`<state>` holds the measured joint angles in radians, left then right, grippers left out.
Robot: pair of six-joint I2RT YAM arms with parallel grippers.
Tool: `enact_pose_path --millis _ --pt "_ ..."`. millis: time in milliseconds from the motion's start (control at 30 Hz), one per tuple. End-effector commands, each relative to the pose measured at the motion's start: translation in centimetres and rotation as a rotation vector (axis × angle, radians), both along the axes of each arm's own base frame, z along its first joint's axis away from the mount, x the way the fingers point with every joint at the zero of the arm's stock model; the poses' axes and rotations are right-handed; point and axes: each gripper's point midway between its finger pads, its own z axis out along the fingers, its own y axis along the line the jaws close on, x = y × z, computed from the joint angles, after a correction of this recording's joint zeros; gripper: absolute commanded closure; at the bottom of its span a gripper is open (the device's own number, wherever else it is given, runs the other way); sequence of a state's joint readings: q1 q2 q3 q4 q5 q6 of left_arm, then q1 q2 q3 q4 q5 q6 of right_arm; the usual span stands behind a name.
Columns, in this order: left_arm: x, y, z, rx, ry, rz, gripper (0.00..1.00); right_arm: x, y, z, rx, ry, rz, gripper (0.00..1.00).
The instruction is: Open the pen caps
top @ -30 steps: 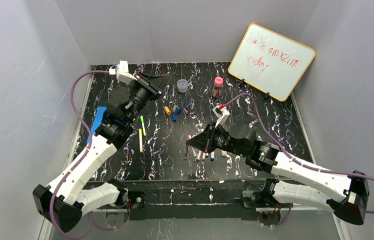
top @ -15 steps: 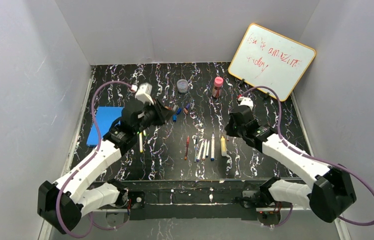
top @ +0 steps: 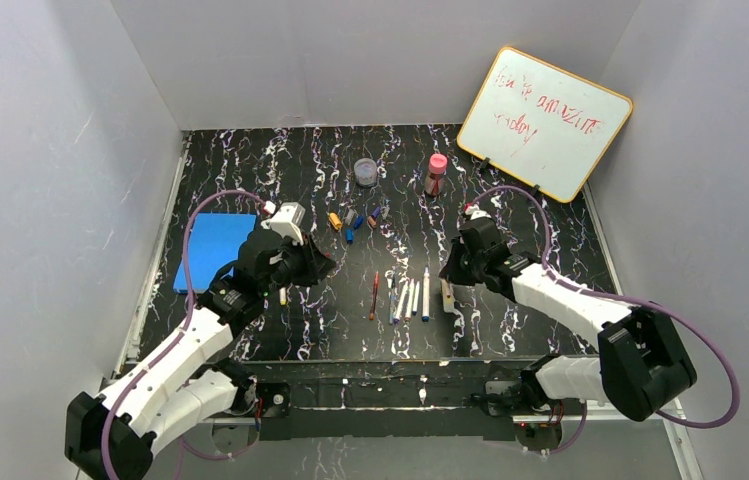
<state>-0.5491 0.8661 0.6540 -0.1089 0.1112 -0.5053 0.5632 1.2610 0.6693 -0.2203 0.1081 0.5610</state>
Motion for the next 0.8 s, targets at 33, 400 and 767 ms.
enact_pose_path --millis 33,400,767 --pt "-1.0 0.5 -1.3 0.021 0.010 -0.019 1.00 0.3 2.5 0.7 0.115 0.000 0.032 0.95" --pt "-1.4 0.7 -1.8 0.027 0.019 -0.025 1.00 0.4 2.3 -2.0 0.068 0.074 -0.018 0.80" --pt "-1.0 0.9 -2.5 0.047 0.037 -0.003 1.00 0.5 3.0 -1.0 0.117 0.069 -0.028 0.67"
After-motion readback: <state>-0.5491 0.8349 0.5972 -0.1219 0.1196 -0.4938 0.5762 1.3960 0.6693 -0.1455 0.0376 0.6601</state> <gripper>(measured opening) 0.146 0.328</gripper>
